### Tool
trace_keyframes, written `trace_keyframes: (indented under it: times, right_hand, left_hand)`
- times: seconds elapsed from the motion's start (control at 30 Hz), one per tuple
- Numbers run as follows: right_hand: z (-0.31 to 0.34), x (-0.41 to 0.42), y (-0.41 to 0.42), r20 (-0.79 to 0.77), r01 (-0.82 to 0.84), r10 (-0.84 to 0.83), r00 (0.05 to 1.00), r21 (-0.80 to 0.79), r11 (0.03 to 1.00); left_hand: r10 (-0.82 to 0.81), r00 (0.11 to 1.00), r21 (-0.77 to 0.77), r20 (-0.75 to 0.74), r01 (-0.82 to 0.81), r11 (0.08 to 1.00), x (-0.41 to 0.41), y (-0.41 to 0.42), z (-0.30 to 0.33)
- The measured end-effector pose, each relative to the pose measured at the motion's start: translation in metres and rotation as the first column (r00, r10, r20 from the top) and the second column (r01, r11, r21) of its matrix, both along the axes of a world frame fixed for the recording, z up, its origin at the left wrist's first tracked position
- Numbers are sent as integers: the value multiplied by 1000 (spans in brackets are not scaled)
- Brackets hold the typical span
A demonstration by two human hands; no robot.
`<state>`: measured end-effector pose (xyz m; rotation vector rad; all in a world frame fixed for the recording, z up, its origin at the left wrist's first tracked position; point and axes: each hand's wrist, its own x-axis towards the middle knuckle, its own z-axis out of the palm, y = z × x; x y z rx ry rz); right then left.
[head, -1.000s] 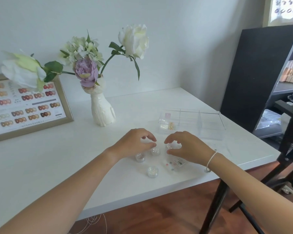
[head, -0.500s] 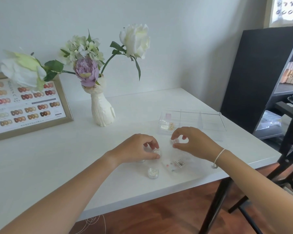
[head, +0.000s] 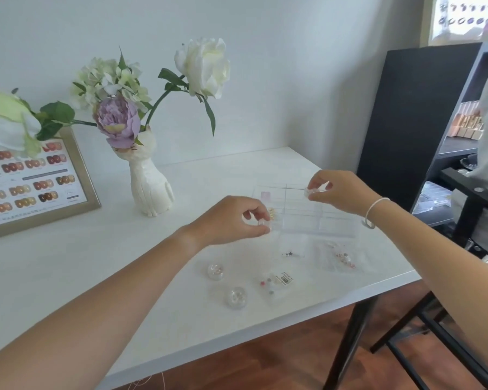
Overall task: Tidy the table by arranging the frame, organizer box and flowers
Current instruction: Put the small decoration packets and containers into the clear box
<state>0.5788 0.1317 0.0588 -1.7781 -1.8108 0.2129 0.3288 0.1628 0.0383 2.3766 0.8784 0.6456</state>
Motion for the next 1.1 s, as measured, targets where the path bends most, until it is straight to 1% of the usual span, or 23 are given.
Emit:
trace_keyframes:
  times: [0.1, 0.2, 0.3, 0.4, 0.47, 0.57, 0.77, 0.83, 0.9, 1.1]
  right_hand:
    - [-1, 4, 12, 46, 21, -18, 999, -59, 998]
    - [0, 3, 21, 155, 56, -42, 987, -89, 994]
    - [1, 2, 29, 274, 84, -53, 960, -102, 991]
    - [0, 1, 35, 355, 100, -52, 933, -118, 988]
    - [-1, 1, 39, 429, 119, -56, 901, -120, 986]
    - [-5, 0, 44, 559, 150, -67, 827, -104, 983]
    - [-10, -2, 47, 656, 172, -79, 750, -78, 982]
    - [-10, -1, 46, 649, 157, -72, 757, -75, 985]
    - [-9, 0, 41, 603, 139, -73, 795, -63, 988]
    - [-7, 10, 16, 353, 126, -149, 924, 87, 988]
  left_hand:
    - [-7, 1000, 31, 28, 7, 999, 18, 10, 14]
    - [3, 1000, 50, 20, -4, 999, 39, 23, 26]
    - [17, 1000, 66, -20, -15, 998, 59, 35, 32]
    - [38, 995, 95, -94, -29, 995, 74, 48, 31]
    - [59, 988, 119, -145, -41, 992, 80, 55, 30]
    - [77, 972, 148, -222, -44, 988, 88, 62, 28]
    - [61, 957, 161, -285, -15, 987, 97, 66, 28]
    - [63, 947, 173, -315, -8, 985, 100, 66, 27]
    - [71, 936, 188, -344, -5, 982, 102, 66, 25]
    - [104, 901, 232, -421, -4, 973, 110, 67, 22]
